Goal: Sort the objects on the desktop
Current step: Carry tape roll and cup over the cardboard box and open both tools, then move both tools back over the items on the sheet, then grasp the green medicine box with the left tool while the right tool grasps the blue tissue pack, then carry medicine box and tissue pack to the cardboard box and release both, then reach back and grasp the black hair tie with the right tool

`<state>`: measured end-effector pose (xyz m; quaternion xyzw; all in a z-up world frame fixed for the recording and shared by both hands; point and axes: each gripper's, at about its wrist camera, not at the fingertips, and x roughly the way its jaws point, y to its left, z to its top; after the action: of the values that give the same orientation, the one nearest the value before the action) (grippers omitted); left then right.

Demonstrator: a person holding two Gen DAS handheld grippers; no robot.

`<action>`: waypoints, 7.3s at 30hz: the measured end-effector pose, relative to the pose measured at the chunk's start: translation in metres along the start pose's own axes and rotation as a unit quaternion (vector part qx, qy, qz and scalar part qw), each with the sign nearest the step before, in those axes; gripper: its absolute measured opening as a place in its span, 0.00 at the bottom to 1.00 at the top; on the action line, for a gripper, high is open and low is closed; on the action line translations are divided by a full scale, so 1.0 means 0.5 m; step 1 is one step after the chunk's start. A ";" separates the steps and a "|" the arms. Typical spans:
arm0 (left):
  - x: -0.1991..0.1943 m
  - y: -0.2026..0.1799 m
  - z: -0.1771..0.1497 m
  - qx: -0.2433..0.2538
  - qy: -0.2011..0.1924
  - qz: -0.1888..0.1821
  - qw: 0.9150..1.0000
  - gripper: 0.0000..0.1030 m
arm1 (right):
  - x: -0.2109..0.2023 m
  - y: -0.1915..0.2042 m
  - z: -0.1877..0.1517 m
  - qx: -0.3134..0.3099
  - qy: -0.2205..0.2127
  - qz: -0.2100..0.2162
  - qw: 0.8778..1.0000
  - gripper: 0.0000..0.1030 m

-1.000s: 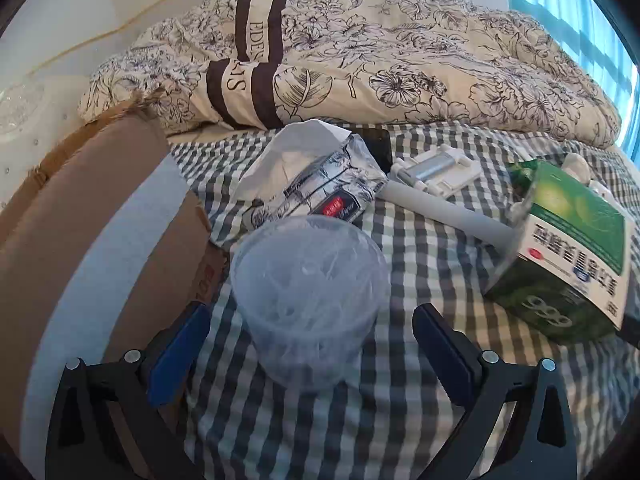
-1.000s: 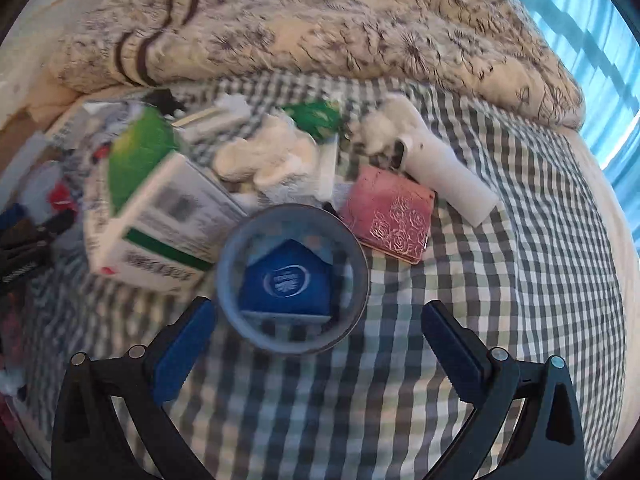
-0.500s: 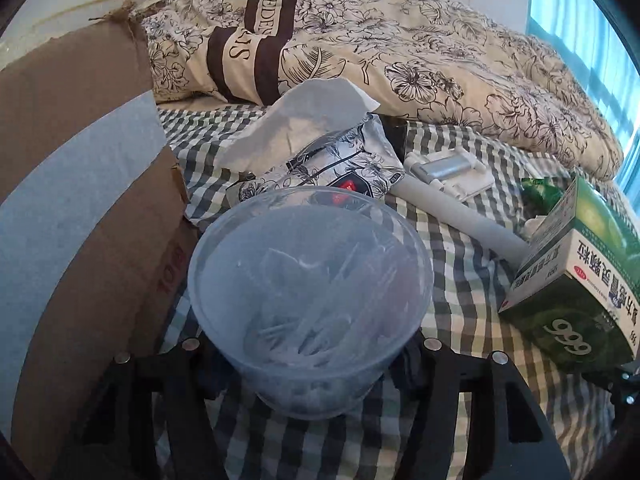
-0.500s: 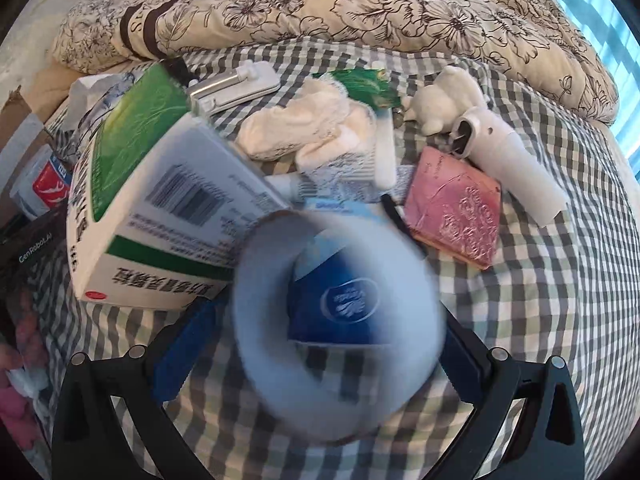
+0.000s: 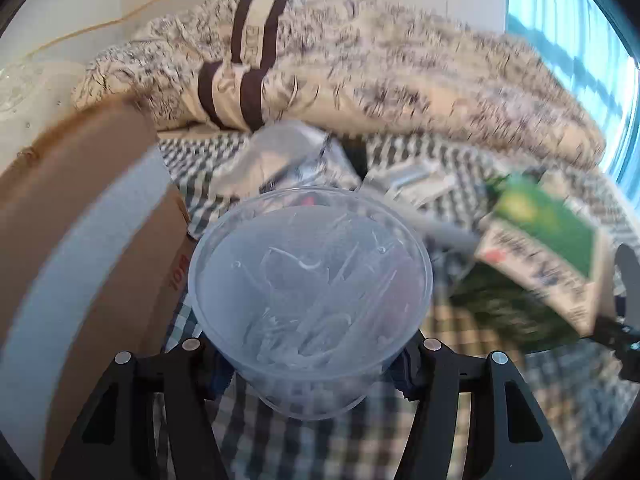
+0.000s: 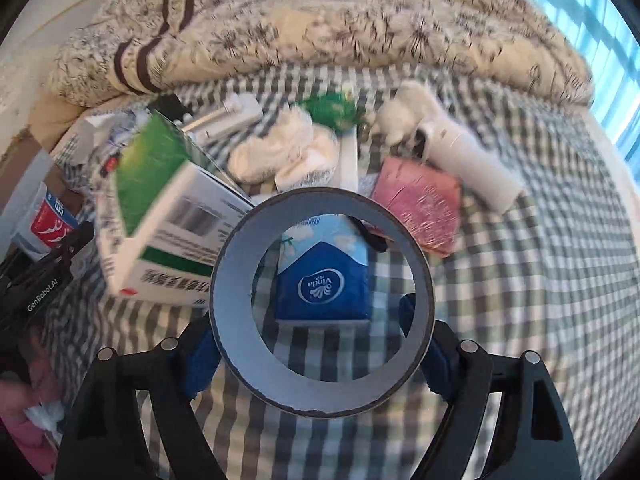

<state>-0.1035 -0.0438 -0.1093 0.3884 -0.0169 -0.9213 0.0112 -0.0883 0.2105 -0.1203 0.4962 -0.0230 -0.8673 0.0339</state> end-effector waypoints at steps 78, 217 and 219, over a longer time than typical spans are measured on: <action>-0.301 -0.114 0.046 -0.023 -0.018 -0.017 0.999 1.00 | -0.295 -0.156 -0.033 0.017 -0.083 0.080 0.993 0.90; 0.105 -0.173 0.107 -0.017 0.117 -0.047 0.992 1.00 | -0.025 -0.138 0.089 0.051 -0.050 0.025 0.997 0.89; 0.136 -0.167 0.108 -0.034 0.130 -0.043 0.990 1.00 | -0.003 -0.126 0.096 0.039 -0.042 0.013 0.998 0.89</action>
<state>-0.1904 0.0386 -0.1235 0.5046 0.0329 -0.8626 -0.0132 -0.1312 0.2739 -0.0993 0.4600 -0.0645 -0.8852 0.0250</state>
